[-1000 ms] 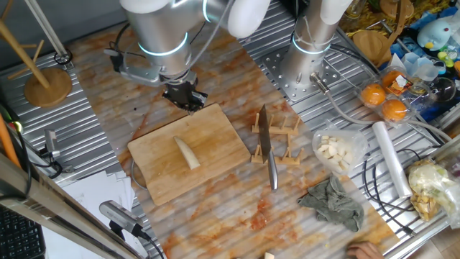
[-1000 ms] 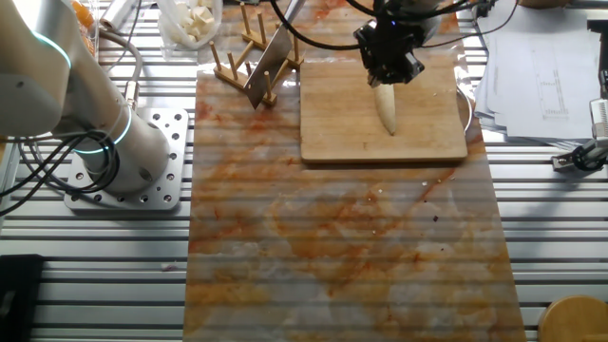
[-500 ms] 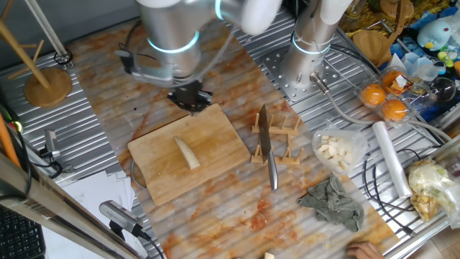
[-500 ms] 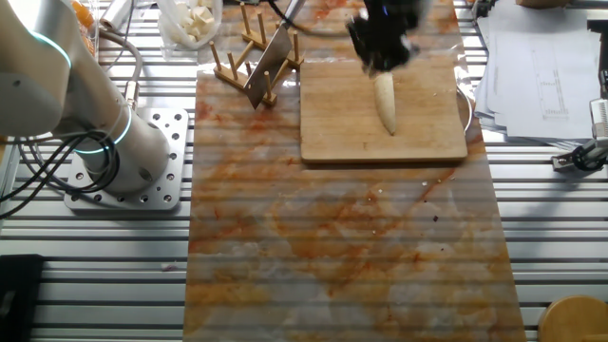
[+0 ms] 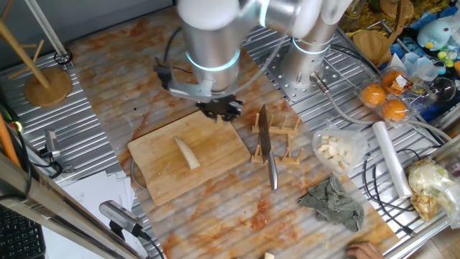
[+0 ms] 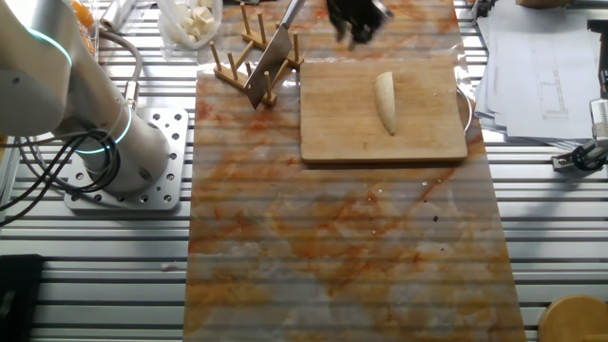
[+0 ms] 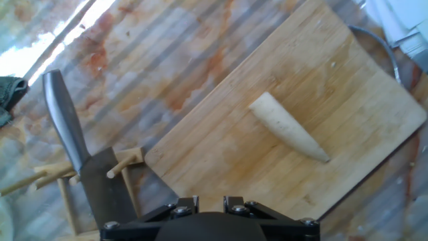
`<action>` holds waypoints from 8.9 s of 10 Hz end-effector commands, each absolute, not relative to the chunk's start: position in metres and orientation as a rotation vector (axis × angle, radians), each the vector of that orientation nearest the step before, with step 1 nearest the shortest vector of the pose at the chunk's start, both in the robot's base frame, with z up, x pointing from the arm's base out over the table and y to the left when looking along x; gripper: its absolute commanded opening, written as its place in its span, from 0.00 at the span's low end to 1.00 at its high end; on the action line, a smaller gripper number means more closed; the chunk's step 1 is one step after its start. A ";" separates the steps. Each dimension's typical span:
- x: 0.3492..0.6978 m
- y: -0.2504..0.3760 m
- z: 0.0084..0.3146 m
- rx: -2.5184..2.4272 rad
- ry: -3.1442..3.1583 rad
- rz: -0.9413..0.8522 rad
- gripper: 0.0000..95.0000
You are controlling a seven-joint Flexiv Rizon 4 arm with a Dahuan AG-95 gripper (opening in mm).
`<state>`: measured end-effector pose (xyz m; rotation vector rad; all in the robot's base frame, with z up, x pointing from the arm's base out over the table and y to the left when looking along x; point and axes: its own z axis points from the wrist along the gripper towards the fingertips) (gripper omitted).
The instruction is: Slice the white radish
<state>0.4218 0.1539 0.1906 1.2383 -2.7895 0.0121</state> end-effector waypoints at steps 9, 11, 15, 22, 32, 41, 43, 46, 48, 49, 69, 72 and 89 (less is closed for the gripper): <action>0.422 0.154 0.190 1.238 -2.790 0.012 0.20; 0.422 0.154 0.190 1.238 -2.790 0.012 0.20; 0.422 0.154 0.190 1.238 -2.790 0.012 0.20; 0.391 0.118 0.195 1.350 -2.718 0.088 0.20; 0.375 0.187 0.171 1.391 -2.679 0.082 0.20; 0.377 0.181 0.175 1.668 -2.538 0.077 0.00; 0.377 0.181 0.175 1.748 -2.459 -0.005 0.20; 0.357 0.188 0.164 1.771 -2.421 -0.048 0.40; 0.339 0.200 0.148 1.786 -2.406 -0.051 0.40; 0.333 0.203 0.142 1.793 -2.398 -0.054 0.40; 0.295 0.223 0.082 1.790 -2.389 -0.033 0.40; 0.293 0.220 0.072 1.771 -2.414 -0.027 0.40; 0.293 0.219 0.046 1.671 -2.502 -0.011 0.20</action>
